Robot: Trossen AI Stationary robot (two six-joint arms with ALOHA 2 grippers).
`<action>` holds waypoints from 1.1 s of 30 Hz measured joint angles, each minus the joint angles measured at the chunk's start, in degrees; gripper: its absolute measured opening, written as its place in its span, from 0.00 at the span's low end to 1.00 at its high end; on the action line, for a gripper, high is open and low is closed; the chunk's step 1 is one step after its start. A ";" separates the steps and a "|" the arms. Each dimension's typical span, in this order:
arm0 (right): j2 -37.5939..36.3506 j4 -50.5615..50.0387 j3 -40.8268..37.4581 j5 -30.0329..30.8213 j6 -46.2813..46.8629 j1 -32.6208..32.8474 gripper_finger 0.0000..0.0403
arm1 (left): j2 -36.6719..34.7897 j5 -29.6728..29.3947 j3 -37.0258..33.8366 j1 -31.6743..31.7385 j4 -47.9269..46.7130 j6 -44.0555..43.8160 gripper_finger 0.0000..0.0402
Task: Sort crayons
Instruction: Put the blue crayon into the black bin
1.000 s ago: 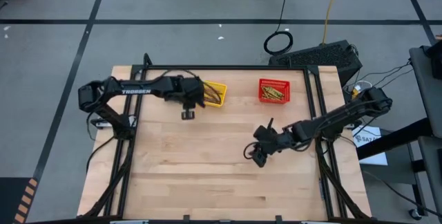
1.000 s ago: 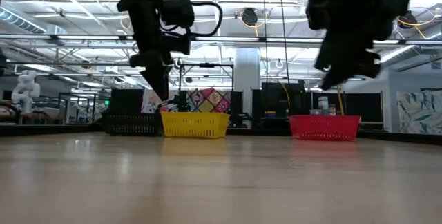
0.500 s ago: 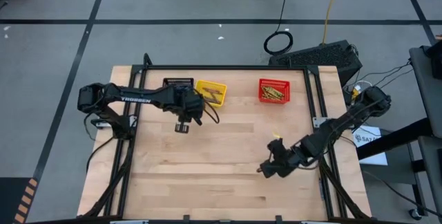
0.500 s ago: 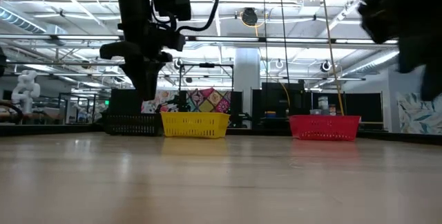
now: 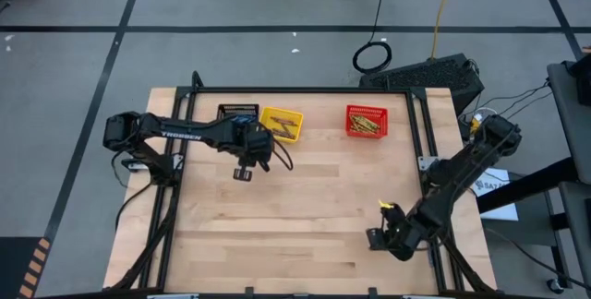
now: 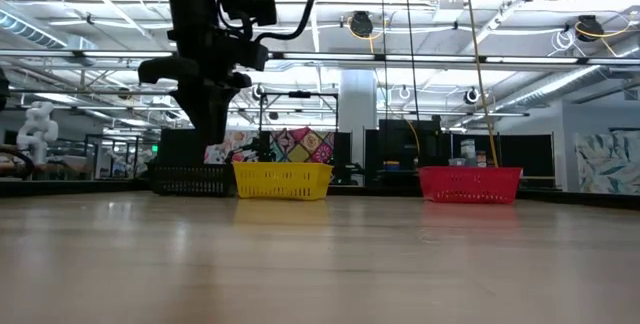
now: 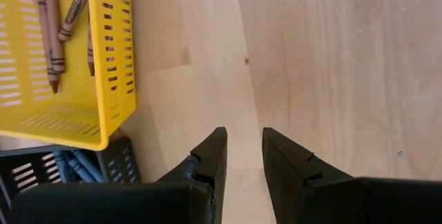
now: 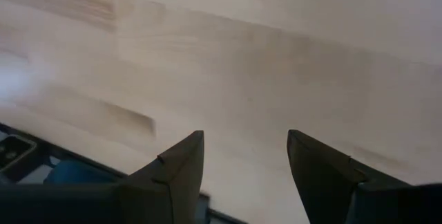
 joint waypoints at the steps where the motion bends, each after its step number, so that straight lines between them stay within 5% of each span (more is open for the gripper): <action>1: 0.23 -0.09 0.00 -0.54 0.79 0.25 0.48 | 0.00 0.00 -0.01 -0.01 0.01 0.02 0.21; 16: 3.99 -6.42 0.00 -16.48 -3.07 0.28 0.48 | 0.00 0.00 0.00 0.01 0.06 -0.19 0.21; 33: 3.99 -13.68 0.00 -16.68 -11.53 0.75 0.46 | 0.00 0.00 -0.01 0.01 1.79 -0.26 0.21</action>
